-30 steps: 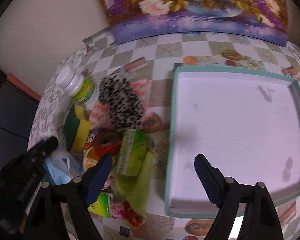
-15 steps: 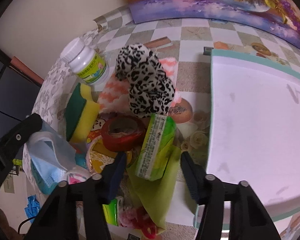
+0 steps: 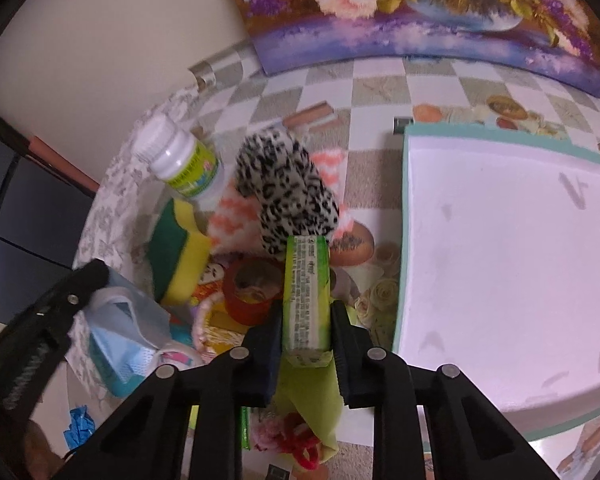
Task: Organize soft objects
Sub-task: 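Lift the blue mask with the left tool while the right tool grasps the green box, then carry mask and green box to the white tray and release both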
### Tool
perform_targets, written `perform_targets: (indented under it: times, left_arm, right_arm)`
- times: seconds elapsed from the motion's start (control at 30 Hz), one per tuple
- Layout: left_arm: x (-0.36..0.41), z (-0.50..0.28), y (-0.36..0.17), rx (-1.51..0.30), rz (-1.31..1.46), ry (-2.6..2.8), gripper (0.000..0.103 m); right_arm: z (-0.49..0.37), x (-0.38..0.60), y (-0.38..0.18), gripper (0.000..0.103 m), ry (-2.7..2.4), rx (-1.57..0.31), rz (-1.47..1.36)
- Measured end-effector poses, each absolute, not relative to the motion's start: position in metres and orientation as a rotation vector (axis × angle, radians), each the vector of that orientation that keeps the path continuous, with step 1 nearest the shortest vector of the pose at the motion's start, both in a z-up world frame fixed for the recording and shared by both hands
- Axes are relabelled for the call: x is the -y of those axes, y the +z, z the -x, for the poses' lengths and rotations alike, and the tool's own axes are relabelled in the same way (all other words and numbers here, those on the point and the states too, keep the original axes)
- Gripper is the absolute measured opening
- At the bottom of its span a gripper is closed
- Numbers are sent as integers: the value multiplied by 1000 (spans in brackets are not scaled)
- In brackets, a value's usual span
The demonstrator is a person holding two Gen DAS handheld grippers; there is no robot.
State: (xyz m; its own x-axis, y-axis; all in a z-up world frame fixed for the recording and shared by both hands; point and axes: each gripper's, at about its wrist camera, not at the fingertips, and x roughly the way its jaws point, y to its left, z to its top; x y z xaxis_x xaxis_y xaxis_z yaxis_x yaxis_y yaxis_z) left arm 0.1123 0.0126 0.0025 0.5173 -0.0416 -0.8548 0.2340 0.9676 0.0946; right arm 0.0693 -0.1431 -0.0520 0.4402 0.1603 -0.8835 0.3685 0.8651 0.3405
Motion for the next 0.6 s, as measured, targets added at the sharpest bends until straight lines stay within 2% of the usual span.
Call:
perform_targets:
  times: [0.2,0.6]
  left_arm:
    - [-14,-108,18,-972,-197,-157,17]
    - [-5,-77,86,-797,-177,-180,17]
  right_arm:
    - [-60,154,-19,24,-148,-1048,-556]
    - [-25,192,39,24,-227,-914,-563]
